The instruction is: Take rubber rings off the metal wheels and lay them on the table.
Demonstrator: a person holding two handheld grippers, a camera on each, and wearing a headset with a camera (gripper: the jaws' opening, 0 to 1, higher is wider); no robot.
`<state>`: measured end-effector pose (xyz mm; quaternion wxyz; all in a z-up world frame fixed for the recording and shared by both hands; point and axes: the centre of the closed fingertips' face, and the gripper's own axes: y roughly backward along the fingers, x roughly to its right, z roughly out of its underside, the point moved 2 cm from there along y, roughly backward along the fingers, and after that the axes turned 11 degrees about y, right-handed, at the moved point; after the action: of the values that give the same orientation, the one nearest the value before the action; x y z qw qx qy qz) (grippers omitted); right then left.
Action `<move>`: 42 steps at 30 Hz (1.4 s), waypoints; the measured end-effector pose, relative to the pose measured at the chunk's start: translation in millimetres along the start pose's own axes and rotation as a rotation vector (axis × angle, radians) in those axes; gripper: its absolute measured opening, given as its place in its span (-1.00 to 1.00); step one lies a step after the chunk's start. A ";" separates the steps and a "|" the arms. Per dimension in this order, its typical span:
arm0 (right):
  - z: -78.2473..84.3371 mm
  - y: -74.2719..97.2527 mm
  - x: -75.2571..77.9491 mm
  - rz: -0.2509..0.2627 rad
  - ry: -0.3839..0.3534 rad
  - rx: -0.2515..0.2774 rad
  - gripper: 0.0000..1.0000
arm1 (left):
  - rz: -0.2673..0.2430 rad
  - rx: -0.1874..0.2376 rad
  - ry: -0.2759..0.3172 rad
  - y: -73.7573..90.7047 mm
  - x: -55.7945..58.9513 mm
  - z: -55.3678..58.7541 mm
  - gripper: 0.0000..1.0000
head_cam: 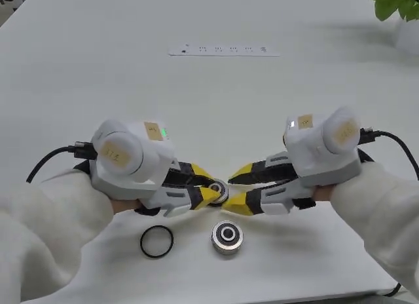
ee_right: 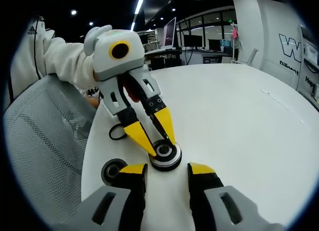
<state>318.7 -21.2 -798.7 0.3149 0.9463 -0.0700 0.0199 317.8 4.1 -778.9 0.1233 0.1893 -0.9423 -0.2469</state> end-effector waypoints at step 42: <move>5.3 7.8 3.0 -0.008 -0.014 -0.043 -0.95 | -0.007 0.008 0.006 -0.3 -0.4 0.9 -0.72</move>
<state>320.5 -30.9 -798.1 0.3347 0.9398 -0.0690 0.0107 318.0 4.4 -779.9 0.1246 0.1937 -0.9424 -0.2427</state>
